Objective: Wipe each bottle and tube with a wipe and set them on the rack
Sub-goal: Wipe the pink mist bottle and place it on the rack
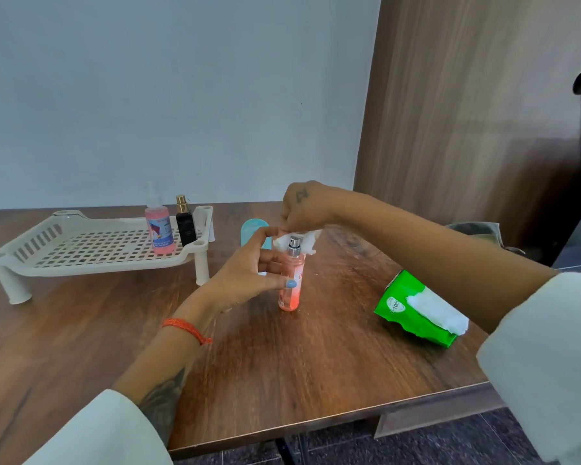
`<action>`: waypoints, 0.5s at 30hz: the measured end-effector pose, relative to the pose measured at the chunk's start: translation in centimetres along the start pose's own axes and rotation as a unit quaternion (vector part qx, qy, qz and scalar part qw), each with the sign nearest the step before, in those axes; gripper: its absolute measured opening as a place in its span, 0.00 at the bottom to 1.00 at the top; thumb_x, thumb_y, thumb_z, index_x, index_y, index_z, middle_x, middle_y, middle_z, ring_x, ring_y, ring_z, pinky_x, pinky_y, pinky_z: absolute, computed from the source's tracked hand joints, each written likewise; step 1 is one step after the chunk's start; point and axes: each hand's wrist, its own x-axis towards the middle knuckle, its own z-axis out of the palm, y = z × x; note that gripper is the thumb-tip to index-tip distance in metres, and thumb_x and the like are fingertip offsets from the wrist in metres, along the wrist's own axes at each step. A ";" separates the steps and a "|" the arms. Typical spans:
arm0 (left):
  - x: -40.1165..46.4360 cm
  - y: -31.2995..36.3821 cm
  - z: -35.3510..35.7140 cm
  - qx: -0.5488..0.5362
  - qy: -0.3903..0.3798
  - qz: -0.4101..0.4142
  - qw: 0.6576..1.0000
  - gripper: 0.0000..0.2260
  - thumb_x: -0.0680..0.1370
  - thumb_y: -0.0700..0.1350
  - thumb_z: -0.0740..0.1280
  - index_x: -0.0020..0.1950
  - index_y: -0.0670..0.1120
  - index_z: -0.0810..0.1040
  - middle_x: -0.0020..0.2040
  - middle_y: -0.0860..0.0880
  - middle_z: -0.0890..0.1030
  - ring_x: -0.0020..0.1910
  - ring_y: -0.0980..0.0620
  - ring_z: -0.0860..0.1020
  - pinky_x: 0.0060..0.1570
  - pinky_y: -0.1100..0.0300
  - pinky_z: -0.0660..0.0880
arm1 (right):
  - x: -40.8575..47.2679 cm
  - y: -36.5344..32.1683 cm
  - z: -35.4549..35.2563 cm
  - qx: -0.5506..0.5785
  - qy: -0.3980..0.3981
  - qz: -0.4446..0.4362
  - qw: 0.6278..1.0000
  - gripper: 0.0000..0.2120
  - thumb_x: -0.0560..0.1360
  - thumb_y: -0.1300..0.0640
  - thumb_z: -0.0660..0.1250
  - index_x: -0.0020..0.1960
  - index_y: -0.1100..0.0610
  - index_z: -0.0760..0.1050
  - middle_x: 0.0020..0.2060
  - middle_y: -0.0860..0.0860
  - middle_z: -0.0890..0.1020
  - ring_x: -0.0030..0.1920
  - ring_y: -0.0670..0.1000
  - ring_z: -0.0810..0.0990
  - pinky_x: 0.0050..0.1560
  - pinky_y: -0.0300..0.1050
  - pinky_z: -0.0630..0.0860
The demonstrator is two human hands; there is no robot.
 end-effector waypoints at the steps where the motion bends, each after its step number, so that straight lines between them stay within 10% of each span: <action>1: 0.0 0.0 0.0 -0.002 -0.003 0.001 1.000 0.28 0.69 0.37 0.75 0.56 0.60 0.64 0.50 0.53 0.82 0.45 0.62 0.81 0.40 0.73 0.75 | 0.0 0.4 0.1 0.033 -0.005 0.023 0.999 0.16 0.75 0.61 0.63 0.32 0.55 0.62 0.29 0.50 0.65 0.29 0.47 0.62 0.25 0.35 0.60; 7: -0.2 0.1 -0.2 -0.001 -0.001 0.008 1.000 0.30 0.69 0.39 0.75 0.61 0.60 0.64 0.49 0.52 0.82 0.47 0.60 0.81 0.42 0.73 0.75 | -1.4 2.8 0.8 0.218 -0.036 0.129 0.967 0.09 0.73 0.67 0.64 0.53 0.65 0.78 0.41 0.55 0.80 0.34 0.49 0.74 0.26 0.32 0.70; 10: -0.3 0.1 -0.2 0.000 -0.002 0.013 1.000 0.30 0.70 0.39 0.75 0.62 0.59 0.65 0.50 0.52 0.82 0.49 0.57 0.81 0.49 0.68 0.76 | -2.6 3.9 1.0 0.380 -0.048 0.137 0.913 0.11 0.72 0.74 0.61 0.45 0.64 0.80 0.36 0.54 0.80 0.35 0.49 0.76 0.36 0.39 0.76; 15: -0.2 0.1 -0.2 -0.005 -0.004 0.009 1.000 0.27 0.70 0.37 0.74 0.58 0.59 0.66 0.50 0.53 0.82 0.47 0.59 0.81 0.45 0.68 0.76 | -4.9 2.4 2.3 0.138 0.286 -0.120 0.941 0.12 0.71 0.69 0.65 0.50 0.58 0.81 0.43 0.51 0.82 0.44 0.49 0.79 0.44 0.39 0.73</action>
